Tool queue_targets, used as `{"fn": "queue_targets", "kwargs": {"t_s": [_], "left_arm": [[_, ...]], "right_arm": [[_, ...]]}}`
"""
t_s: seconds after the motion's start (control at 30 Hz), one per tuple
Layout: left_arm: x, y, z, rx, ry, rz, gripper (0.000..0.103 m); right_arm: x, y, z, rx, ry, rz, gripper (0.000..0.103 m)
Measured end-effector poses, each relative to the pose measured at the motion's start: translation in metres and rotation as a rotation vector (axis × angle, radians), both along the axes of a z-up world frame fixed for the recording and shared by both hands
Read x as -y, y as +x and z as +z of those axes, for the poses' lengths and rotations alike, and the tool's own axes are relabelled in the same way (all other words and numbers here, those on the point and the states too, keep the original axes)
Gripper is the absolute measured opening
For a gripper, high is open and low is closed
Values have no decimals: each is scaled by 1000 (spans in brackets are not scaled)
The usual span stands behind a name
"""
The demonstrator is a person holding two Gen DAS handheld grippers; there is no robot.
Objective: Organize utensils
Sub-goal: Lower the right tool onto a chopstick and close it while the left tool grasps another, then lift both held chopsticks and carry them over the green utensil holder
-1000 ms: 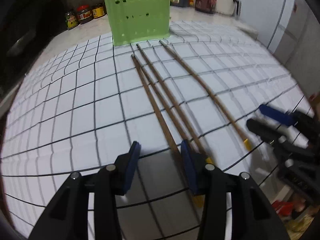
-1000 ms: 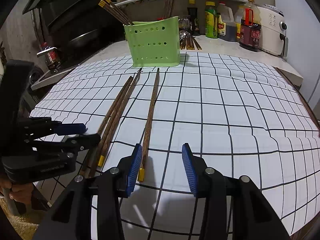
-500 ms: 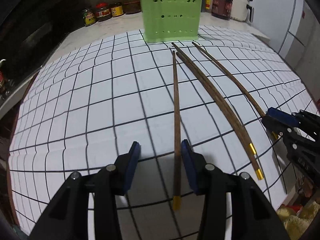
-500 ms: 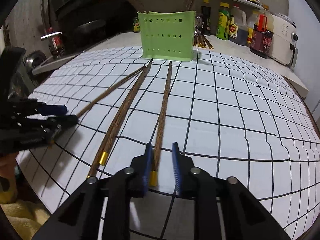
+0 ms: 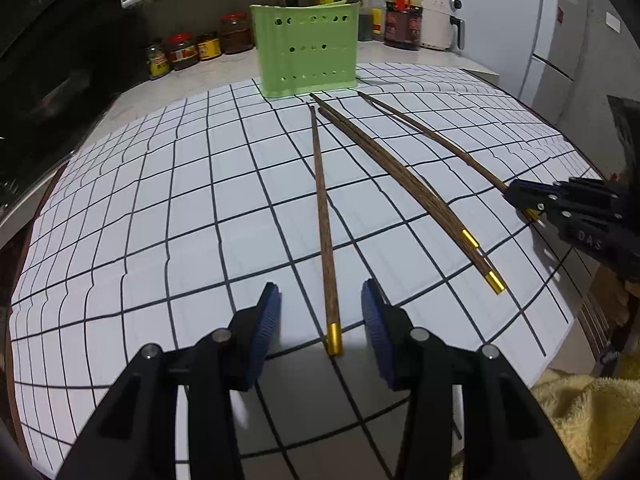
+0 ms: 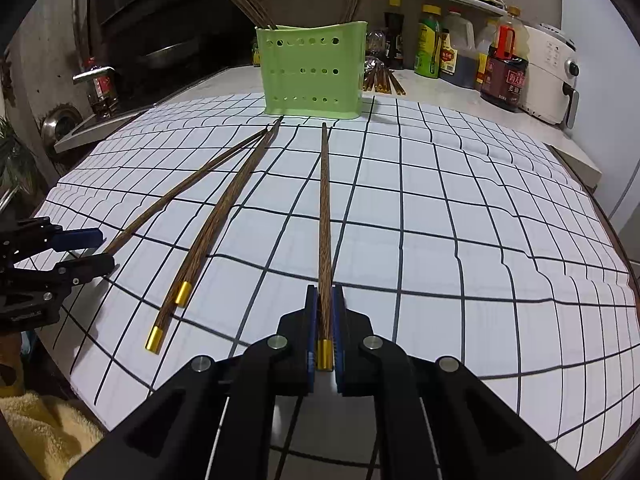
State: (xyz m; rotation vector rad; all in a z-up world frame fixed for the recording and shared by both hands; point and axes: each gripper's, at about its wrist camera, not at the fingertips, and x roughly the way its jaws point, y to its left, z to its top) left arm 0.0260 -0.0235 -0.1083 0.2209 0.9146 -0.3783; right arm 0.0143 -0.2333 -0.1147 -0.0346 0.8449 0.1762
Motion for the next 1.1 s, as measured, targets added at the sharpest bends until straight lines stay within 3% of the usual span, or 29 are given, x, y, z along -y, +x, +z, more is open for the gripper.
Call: {"fn": "queue_targets", "kwargs": {"t_s": [0.07, 0.17, 0.3, 0.37, 0.43, 0.57, 0.73, 0.8, 0.9, 0.97, 1.1], "left_arm": [[2, -1, 0, 5, 7, 14, 42], [8, -6, 1, 11, 20, -8, 33], [9, -8, 1, 5, 28, 4, 32], [8, -7, 1, 2, 22, 11, 32], [7, -8, 1, 5, 18, 12, 32], [5, -9, 1, 7, 2, 15, 32], [7, -12, 0, 24, -1, 13, 32], [10, -12, 0, 33, 4, 10, 29], [14, -12, -1, 48, 16, -16, 22], [14, -12, -1, 57, 39, -12, 7], [2, -5, 3, 26, -21, 17, 7]], "right_arm": [[1, -2, 0, 2, 15, 2, 9], [3, -7, 0, 8, 29, 10, 9], [6, -17, -2, 39, 60, 34, 14], [2, -22, -3, 53, 69, 51, 24], [-3, -24, -3, 66, 48, 58, 27], [-4, -26, -3, 74, 47, 48, 28], [5, -23, -4, 76, 101, 14, 22], [3, -23, -5, 87, 73, 1, 18], [4, -22, -5, 89, 68, -20, 12], [7, -21, -6, 84, 89, -38, 7], [3, -22, -4, 83, 75, -45, 7]]}}
